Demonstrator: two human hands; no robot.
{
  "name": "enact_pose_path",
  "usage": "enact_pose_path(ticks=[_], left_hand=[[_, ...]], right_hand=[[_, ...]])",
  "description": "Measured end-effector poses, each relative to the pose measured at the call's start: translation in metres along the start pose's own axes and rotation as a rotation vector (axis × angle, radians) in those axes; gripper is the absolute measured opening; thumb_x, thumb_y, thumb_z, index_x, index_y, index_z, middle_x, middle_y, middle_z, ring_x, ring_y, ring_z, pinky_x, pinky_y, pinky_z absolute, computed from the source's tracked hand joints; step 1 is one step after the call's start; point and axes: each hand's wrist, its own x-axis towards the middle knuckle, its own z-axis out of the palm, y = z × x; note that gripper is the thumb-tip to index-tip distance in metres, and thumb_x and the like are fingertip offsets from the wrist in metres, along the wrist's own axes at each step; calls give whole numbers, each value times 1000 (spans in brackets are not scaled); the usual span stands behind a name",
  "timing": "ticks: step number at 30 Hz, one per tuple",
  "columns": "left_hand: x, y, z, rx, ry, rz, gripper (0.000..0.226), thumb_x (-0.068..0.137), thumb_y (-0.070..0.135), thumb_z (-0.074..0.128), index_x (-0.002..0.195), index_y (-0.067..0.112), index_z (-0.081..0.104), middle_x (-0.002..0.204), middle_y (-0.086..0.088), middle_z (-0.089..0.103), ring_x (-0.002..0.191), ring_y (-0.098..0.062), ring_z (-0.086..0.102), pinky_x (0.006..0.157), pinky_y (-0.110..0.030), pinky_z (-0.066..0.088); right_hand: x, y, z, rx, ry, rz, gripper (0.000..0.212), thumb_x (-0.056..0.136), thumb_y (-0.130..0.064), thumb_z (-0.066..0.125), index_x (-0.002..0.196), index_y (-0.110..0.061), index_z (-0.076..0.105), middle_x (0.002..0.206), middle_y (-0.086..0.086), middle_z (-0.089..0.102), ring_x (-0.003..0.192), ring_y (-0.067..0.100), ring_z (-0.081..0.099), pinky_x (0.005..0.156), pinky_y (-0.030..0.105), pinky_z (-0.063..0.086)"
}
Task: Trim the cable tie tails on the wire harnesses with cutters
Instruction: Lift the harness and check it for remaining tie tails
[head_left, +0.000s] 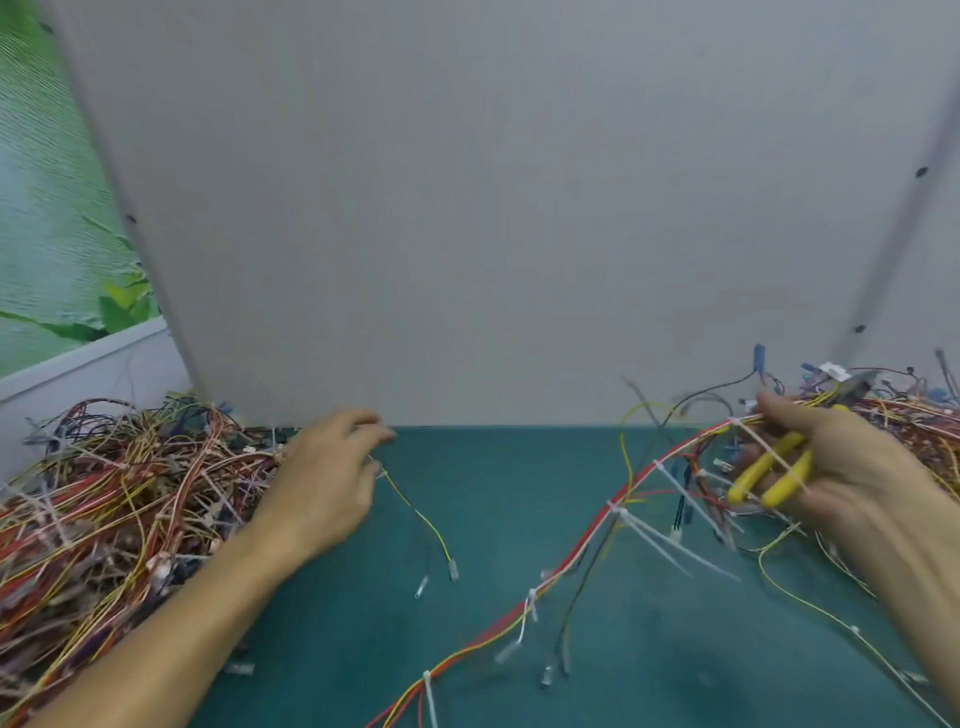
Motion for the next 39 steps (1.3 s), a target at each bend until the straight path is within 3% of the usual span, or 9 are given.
enact_pose_path(ticks=[8,12,15,20,23,28,31,35,39], left_hand=[[-25,3,60,286,-609,137,49,96,60,24,138,41,40,147,20,36,142,-10,21,115,-47,5],[-37,-54,41,447,-569,-67,42,97,54,23,112,38,59,117,21,55,122,0,43,112,-54,10],[-46,-75,22,586,-638,-110,34,99,42,30,114,33,60,123,20,54,127,-1,39,113,-58,9],[-69,-22,14,106,-336,76,38,97,44,41,122,24,63,137,11,52,129,-7,44,113,-29,23],[-95,35,11,-216,-422,101,56,88,65,37,122,28,60,124,19,54,115,5,48,101,-7,27],[-92,90,30,-387,-471,-9,56,87,61,51,134,30,48,128,24,48,116,8,45,96,-7,31],[-66,115,37,-512,-455,-88,60,84,57,59,135,29,47,130,21,49,122,5,46,101,-12,32],[-39,146,37,-689,-449,-142,11,85,24,68,95,28,69,85,13,72,79,5,64,85,-21,50],[-19,138,18,-851,-506,-141,21,88,3,59,79,20,67,63,8,66,58,-14,66,68,-28,55]], right_hand=[[-7,-33,-5,-16,44,-49,22,95,-16,55,74,-10,51,68,2,49,50,12,49,52,24,43],[-9,-29,-10,-38,69,-63,17,95,-16,56,79,-12,51,72,0,51,62,12,53,60,28,44],[-8,-20,-11,-35,74,-38,18,97,-15,53,79,-14,52,74,-2,51,63,10,54,64,28,46],[-6,-8,-9,-68,40,6,24,100,-12,47,77,-17,48,76,-2,48,37,3,57,53,31,49],[-5,-5,-10,-111,33,36,20,99,-10,47,80,-17,51,78,-1,51,38,7,59,56,34,48],[-7,-2,-12,-122,19,49,15,96,-8,52,83,-14,54,80,2,57,74,16,63,78,45,48],[-11,-1,-12,-133,-3,37,10,94,-10,57,86,-14,56,81,1,59,78,18,65,73,44,50],[-15,-1,-16,-146,-22,30,8,94,-13,58,86,-15,58,83,1,59,76,20,64,63,40,47],[-17,-7,-34,-196,-57,69,7,94,-14,56,87,-13,59,82,2,60,76,21,66,64,43,48]])
